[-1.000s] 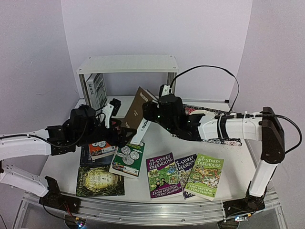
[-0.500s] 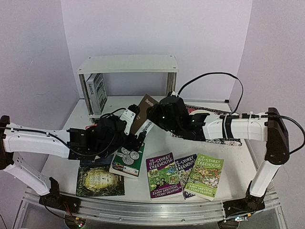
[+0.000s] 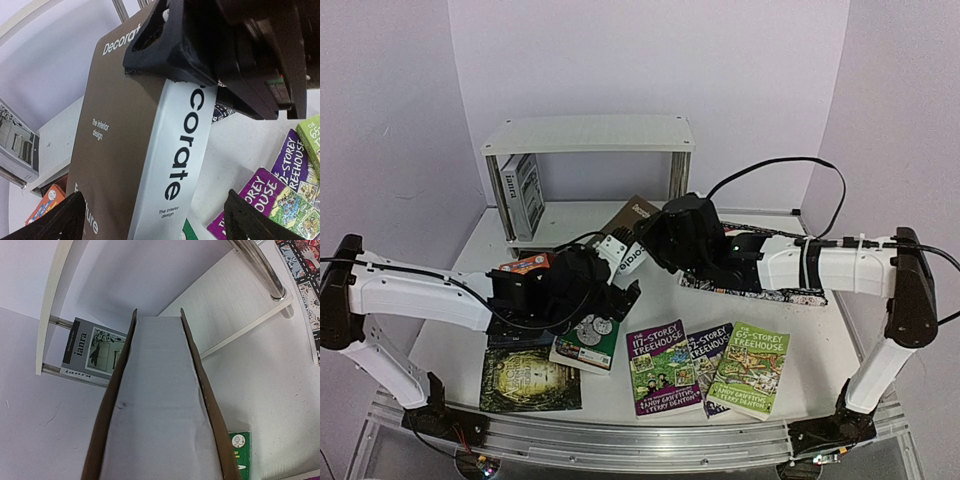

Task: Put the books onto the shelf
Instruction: Pass from the right arm to the left

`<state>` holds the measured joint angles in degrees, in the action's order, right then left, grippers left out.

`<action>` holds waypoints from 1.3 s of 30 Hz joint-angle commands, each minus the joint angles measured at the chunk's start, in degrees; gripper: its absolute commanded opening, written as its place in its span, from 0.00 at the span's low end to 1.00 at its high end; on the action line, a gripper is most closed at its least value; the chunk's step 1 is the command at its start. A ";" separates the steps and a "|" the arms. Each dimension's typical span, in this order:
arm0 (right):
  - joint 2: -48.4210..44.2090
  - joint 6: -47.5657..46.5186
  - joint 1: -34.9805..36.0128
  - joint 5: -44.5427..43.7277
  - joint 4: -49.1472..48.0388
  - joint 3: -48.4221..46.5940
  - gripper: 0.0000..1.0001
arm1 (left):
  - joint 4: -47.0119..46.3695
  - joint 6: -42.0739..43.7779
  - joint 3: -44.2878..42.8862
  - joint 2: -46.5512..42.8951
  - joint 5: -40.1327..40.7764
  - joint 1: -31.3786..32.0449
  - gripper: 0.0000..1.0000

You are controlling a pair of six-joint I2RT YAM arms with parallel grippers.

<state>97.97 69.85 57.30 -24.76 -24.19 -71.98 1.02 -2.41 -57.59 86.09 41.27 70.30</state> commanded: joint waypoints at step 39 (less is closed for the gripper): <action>-22.36 -42.53 -0.26 -5.17 6.36 7.72 0.89 | 2.28 -13.96 2.90 -14.91 -0.58 -5.79 0.33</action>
<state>79.19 45.86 57.12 -34.19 -22.05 -63.68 7.71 -12.23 -55.72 76.88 49.06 66.05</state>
